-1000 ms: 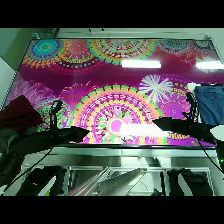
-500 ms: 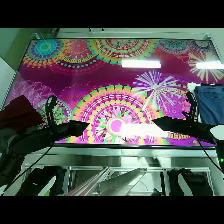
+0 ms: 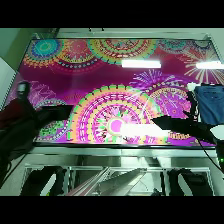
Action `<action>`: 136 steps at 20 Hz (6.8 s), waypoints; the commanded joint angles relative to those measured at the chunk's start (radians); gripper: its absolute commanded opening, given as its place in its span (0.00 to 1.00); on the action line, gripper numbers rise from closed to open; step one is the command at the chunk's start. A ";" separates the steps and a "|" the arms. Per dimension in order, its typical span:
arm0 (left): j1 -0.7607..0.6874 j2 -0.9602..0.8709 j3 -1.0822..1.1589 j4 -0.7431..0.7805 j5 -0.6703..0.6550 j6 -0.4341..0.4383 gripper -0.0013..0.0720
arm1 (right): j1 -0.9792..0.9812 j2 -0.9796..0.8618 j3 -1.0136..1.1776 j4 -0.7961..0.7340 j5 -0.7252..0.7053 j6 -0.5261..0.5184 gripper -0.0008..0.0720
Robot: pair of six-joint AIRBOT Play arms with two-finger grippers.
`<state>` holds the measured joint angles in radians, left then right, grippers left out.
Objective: Fold the shirts.
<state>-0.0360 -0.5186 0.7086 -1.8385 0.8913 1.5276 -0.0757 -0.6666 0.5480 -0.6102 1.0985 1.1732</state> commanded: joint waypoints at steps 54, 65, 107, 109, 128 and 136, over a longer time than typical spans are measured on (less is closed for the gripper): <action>-0.356 -0.772 0.540 -0.144 0.167 0.051 0.89 | -0.004 -0.115 0.000 -0.011 -0.071 -0.126 0.07; -0.085 -0.616 0.364 -0.155 0.447 0.066 0.98 | -0.215 -0.595 0.304 -0.178 0.036 -0.134 0.71; -0.539 -0.400 1.096 -0.378 -0.027 0.158 0.04 | -0.010 0.005 1.017 0.087 -0.077 -0.462 0.03; -0.538 -0.381 1.168 -0.377 -0.008 0.158 0.04 | -0.010 0.024 1.097 0.032 -0.107 -0.459 0.03; 0.031 -1.086 0.807 -0.394 0.312 0.343 0.05 | 0.322 -1.139 1.109 0.138 -0.070 -0.369 0.12; 0.184 -1.114 0.806 -0.383 0.533 0.334 0.98 | 0.032 -0.984 1.112 -0.140 0.169 -0.080 0.70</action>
<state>0.1028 -1.6276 1.5177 -2.2173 1.2922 1.8553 0.0776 -1.6989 1.6608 -0.5995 1.1057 0.9535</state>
